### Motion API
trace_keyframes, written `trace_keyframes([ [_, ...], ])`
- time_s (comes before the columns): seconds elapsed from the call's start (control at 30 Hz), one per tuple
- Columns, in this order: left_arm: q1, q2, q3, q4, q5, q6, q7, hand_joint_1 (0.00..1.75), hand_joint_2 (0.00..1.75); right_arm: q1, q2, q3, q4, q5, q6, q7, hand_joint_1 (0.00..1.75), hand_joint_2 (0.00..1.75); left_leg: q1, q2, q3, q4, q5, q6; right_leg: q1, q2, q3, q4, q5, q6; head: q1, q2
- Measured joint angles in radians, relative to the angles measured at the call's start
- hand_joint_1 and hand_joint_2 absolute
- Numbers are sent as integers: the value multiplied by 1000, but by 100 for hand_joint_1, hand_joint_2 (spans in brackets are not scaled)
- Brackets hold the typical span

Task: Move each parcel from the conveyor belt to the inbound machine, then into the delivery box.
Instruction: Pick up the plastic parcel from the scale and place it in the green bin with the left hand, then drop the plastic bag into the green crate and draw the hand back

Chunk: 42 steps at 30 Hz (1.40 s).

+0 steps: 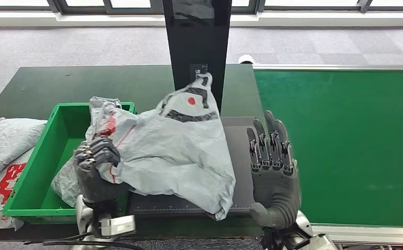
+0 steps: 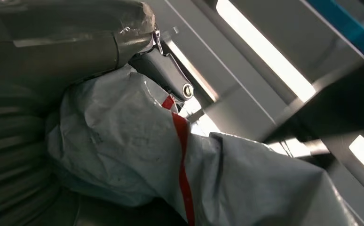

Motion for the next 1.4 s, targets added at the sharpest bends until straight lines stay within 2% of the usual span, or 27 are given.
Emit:
trace_keyframes([
  [0.1, 13, -15, 107, -51, 50, 0, 0, 175, 175, -1, 0, 0, 0, 3, 2, 0, 0, 175, 0, 0, 0, 0, 0, 0, 0, 0, 0, 0, 0, 0, 0, 0],
  [0.27, 14, -28, 304, -43, 96, 0, 2, 175, 175, 5, 0, 0, 0, 11, 4, 0, 0, 175, 0, 1, 1, 0, 0, 0, 0, 0, 0, 0, 0, 0, 0, 0],
  [0.53, 14, -31, 363, -35, 97, 0, 2, 175, 175, 5, 0, 0, 0, 12, 4, 0, 0, 175, 0, 0, 1, 0, 0, 0, 0, 0, 0, 0, 0, 0, 0, 0],
  [0.7, -22, -35, 487, 40, 30, 0, 93, 175, 175, 9, 2, 0, 0, 29, 13, 0, 0, 175, 0, 0, 1, 0, 0, 0, 0, 0, 0, 0, 0, 0, 0, 0],
  [0.87, -76, -20, 542, 186, -92, -1, 208, 175, 175, 31, 3, 0, -2, 44, 28, 0, 0, 175, 0, 0, 1, 0, 0, 0, 0, 0, 0, 0, 0, 0, 0, 0],
  [0.9, -86, -14, 544, 215, -129, -3, 243, 140, 175, 34, 4, 0, -2, 48, 33, 0, 0, 175, 0, 0, 1, 0, 0, 0, 0, 0, 0, 0, 0, 0, 0, 0],
  [1.0, -112, 1, 544, 295, -216, -6, 337, 10, 175, 38, 13, -3, -2, 61, 57, 0, 0, 175, 0, 0, 2, 0, 0, 0, 0, 0, 1, 0, 0, 0, 0, 0],
  [1.03, -117, 6, 544, 317, -239, -6, 363, 0, 175, 39, 17, -4, -2, 65, 66, 0, 0, 175, 0, 0, 2, 0, 0, 0, 0, 0, 1, 0, 0, 0, 0, 0],
  [1.17, -127, 18, 544, 372, -290, -6, 423, 0, 0, 36, 32, -18, -2, 75, 90, 0, 0, 175, 0, 0, 2, 0, 0, 0, 0, 0, 1, 0, 0, 0, 0, 0],
  [1.4, -134, 27, 536, 389, -213, -3, 394, 0, 0, 31, 50, -35, 2, 84, 99, 1, 0, 175, 0, -1, 4, 0, 1, 0, 1, -1, 3, 0, 0, -1, 0, 0],
])
